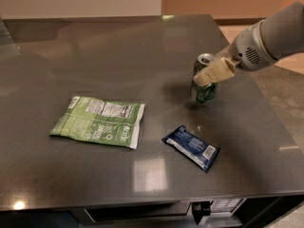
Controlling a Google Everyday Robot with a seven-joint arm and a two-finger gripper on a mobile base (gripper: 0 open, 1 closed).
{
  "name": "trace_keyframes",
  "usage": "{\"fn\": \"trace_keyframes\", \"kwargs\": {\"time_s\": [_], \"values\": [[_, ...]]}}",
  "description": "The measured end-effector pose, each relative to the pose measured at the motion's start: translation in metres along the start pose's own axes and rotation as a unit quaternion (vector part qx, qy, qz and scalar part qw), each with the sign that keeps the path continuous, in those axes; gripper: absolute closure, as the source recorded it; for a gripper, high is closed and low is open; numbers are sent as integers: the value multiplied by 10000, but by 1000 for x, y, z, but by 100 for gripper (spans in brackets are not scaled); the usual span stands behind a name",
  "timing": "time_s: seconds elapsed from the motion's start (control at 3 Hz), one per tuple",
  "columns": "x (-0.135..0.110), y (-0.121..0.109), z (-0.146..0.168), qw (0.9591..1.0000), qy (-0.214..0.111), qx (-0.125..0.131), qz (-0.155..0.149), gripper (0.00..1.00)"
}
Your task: Move green can near rxbar blueberry
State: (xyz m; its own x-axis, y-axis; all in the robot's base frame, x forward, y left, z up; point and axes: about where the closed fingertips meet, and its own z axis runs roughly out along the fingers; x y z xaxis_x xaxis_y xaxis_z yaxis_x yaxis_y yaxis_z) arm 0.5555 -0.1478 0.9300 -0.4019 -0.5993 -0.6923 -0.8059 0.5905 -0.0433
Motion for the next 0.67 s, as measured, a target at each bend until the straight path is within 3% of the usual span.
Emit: {"fn": "trace_keyframes", "kwargs": {"time_s": [0.67], "values": [[26,42,-10,9998,108,126,-80,100]]}}
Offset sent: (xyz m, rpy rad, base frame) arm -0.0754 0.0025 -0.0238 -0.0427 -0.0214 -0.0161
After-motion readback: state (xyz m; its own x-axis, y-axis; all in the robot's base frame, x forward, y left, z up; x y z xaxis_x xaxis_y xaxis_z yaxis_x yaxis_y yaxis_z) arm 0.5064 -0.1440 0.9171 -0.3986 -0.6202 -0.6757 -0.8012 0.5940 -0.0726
